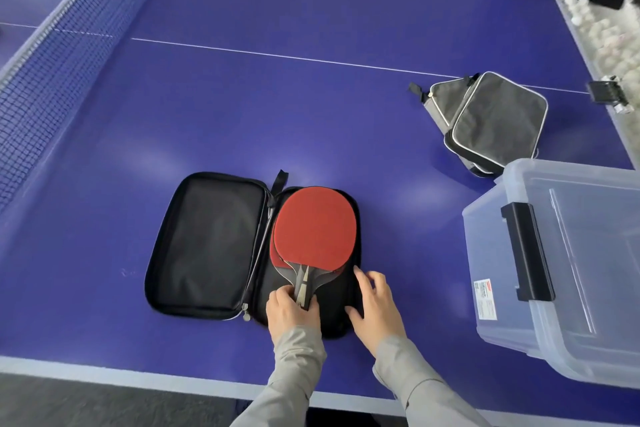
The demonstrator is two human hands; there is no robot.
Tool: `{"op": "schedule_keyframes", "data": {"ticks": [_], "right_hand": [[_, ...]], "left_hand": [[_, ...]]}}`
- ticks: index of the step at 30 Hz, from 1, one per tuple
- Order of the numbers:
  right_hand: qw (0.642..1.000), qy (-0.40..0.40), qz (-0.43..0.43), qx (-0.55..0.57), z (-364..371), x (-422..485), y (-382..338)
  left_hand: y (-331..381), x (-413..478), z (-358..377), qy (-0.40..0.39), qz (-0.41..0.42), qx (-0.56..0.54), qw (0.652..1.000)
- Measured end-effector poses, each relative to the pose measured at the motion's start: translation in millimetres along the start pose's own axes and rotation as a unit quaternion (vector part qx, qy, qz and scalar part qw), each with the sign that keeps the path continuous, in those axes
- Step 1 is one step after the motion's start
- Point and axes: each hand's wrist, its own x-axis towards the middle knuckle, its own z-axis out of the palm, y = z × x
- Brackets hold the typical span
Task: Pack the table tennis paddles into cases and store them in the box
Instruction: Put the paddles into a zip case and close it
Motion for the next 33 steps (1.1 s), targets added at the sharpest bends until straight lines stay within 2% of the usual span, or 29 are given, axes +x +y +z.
{"op": "schedule_keyframes", "data": {"ticks": [6, 11, 15, 16, 18, 20, 22, 24, 27, 30, 33], "right_hand": [[1.0, -0.001, 0.004, -0.002, 0, 0, -1], [1.0, -0.005, 0.006, 0.004, -1, -1, -1], [1.0, -0.012, 0.008, 0.01, -5, -2, -2], [1.0, -0.015, 0.007, 0.012, -6, -2, -2], [1.0, -0.022, 0.004, 0.015, -6, -4, -2], [0.999, -0.028, 0.005, 0.021, -6, -7, -1], [0.999, -0.03, 0.011, 0.029, -5, -12, -2], [0.999, -0.028, 0.015, 0.037, -3, -17, -3], [0.999, -0.016, 0.021, 0.046, 0, -23, -6], [0.998, -0.003, 0.029, 0.049, 3, -25, -10], [0.998, 0.005, 0.044, 0.037, 5, -24, -14]], "left_hand": [[-1, 2, 6, -0.001, 0.009, -0.006, 1.0], [-4, 5, 3, -0.046, 0.005, -0.013, 0.999], [-12, 7, -13, -0.113, 0.007, -0.079, 0.99], [-16, 10, -22, -0.111, 0.012, -0.109, 0.988], [-29, 26, -48, -0.045, 0.043, -0.136, 0.989], [-46, 54, -80, 0.057, 0.049, -0.096, 0.993], [-62, 88, -115, 0.148, -0.005, -0.036, 0.988], [-74, 117, -145, 0.185, -0.058, 0.001, 0.981], [-91, 144, -170, 0.132, -0.097, 0.042, 0.986], [-99, 150, -176, 0.049, -0.058, 0.068, 0.995], [-99, 145, -176, 0.014, -0.024, 0.044, 0.999]]}}
